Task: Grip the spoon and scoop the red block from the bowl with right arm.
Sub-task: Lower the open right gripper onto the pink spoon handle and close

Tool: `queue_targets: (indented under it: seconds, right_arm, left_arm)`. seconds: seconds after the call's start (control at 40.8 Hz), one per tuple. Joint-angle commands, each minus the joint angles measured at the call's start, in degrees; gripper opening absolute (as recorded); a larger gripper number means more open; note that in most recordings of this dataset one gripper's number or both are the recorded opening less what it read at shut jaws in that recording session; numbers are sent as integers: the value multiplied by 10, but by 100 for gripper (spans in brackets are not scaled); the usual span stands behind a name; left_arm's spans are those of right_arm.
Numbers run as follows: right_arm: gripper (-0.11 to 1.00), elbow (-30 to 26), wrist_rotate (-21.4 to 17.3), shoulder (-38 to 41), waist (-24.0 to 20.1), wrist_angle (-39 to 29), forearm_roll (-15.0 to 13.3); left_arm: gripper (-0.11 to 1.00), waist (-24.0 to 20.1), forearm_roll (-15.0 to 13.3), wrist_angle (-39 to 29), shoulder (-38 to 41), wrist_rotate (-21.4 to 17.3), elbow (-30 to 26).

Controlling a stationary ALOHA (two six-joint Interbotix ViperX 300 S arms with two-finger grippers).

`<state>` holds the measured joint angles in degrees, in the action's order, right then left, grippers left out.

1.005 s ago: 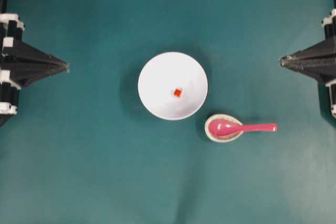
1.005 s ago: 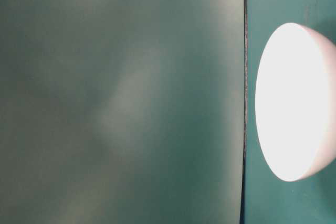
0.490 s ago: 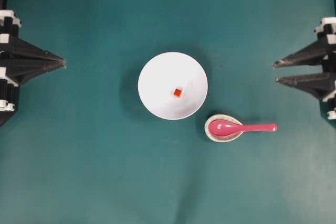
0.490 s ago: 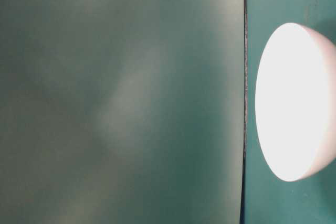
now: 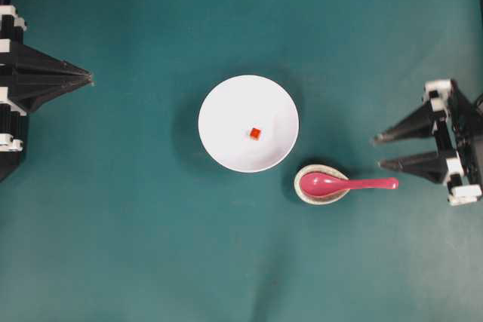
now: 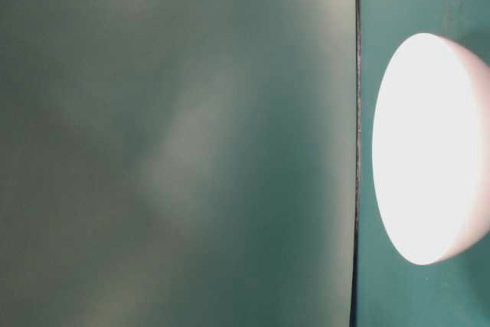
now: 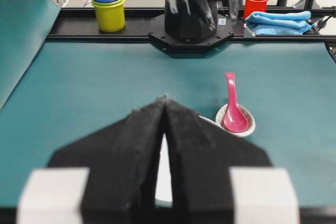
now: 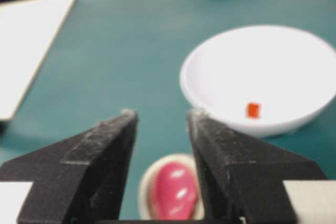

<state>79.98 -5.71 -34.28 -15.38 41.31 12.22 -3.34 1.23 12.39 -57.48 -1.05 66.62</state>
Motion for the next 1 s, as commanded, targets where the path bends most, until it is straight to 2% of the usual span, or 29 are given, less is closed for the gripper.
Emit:
queue_targets:
  seconds: [0.0, 0.196, 0.392, 0.49, 0.784, 0.98]
  right_arm:
    - [50, 12, -2, 54, -47, 83, 40]
    - [50, 28, -1, 176, -106, 155, 94]
    - [50, 28, -5, 276, -132, 218, 134]
    - [50, 22, -13, 300, -142, 231, 149]
    - [50, 19, -25, 320, -172, 226, 186]
    - [50, 18, -25, 323, -174, 178, 190]
  left_arm:
    - [0, -2, 1, 3, 4, 0, -16]
    - [0, -2, 1, 3, 5, -1, -16]
    - [0, -2, 1, 3, 6, -1, -15]
    - [0, -2, 2, -1, 6, -1, -14]
    - [0, 2, 1, -14, 5, -1, -14]
    - [0, 5, 2, -17, 3, -1, -13]
